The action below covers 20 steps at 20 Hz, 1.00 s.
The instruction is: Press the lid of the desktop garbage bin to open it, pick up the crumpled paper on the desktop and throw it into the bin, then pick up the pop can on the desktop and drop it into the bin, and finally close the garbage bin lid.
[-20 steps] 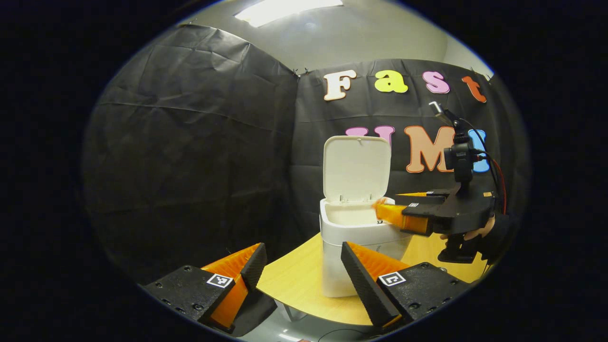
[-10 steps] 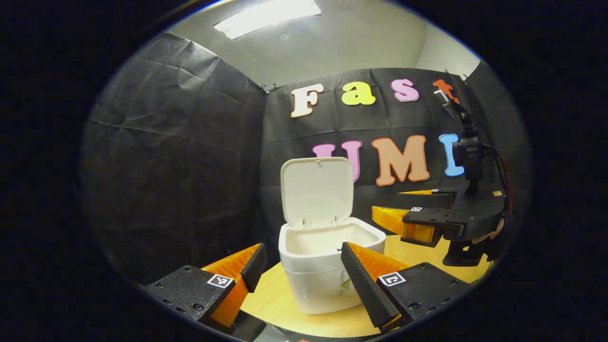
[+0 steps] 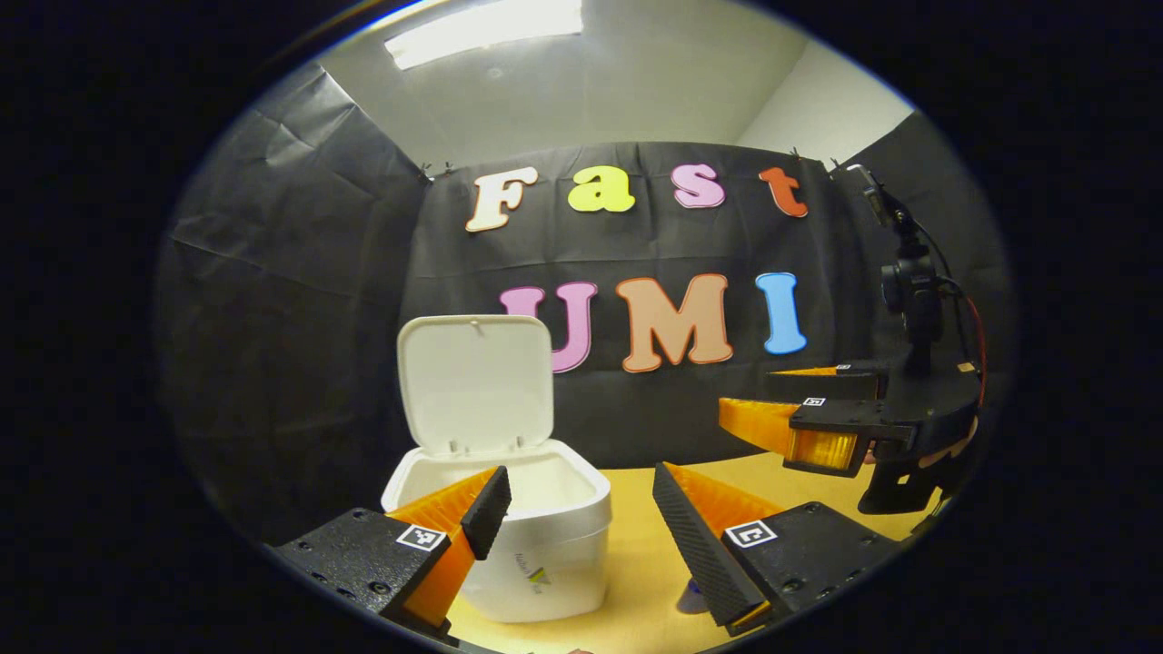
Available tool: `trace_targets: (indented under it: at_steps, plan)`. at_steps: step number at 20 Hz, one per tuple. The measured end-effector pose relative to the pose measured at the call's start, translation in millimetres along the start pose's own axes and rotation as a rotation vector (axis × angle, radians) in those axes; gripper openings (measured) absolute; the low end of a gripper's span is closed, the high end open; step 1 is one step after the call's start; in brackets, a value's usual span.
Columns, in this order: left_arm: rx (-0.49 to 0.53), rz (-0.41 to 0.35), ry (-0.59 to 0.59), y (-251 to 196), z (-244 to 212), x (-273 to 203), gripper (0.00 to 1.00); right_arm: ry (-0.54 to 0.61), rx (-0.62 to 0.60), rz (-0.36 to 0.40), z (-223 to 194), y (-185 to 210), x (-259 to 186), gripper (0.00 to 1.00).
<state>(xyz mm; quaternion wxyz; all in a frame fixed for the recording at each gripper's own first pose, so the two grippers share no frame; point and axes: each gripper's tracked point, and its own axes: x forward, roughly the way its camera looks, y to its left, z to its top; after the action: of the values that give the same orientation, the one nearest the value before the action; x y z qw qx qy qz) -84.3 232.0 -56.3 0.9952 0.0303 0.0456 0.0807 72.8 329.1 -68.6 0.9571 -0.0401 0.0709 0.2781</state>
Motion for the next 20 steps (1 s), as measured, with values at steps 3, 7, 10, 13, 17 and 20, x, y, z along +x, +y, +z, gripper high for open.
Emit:
trace_targets:
  at_steps: [3, 7, 10, 13, 17, 20]
  plan:
    - [-0.046, -0.082, 0.040, -28.4, -15.8, 15.4, 0.95, 0.018, 0.013, -0.076, -9.4, -32.5, -16.8, 0.99]
    - [-0.087, -0.165, 0.097, -59.0, -40.1, 29.1, 0.99, 0.061, 0.031, -0.178, -27.5, -72.5, -35.3, 0.99]
    - [-0.091, -0.219, 0.145, -79.9, -64.3, 34.6, 0.97, 0.106, 0.049, -0.244, -47.8, -96.5, -55.0, 0.99]
    - [-0.089, -0.261, 0.191, -96.7, -91.1, 35.4, 0.95, 0.147, 0.058, -0.297, -63.9, -114.6, -72.6, 0.99]
    - [-0.096, -0.314, 0.265, -117.5, -131.4, 35.3, 0.95, 0.194, 0.043, -0.341, -78.2, -126.4, -94.7, 1.00]
    - [-0.103, -0.337, 0.315, -126.9, -160.0, 35.3, 0.95, 0.216, 0.030, -0.366, -83.5, -131.2, -109.9, 0.99]
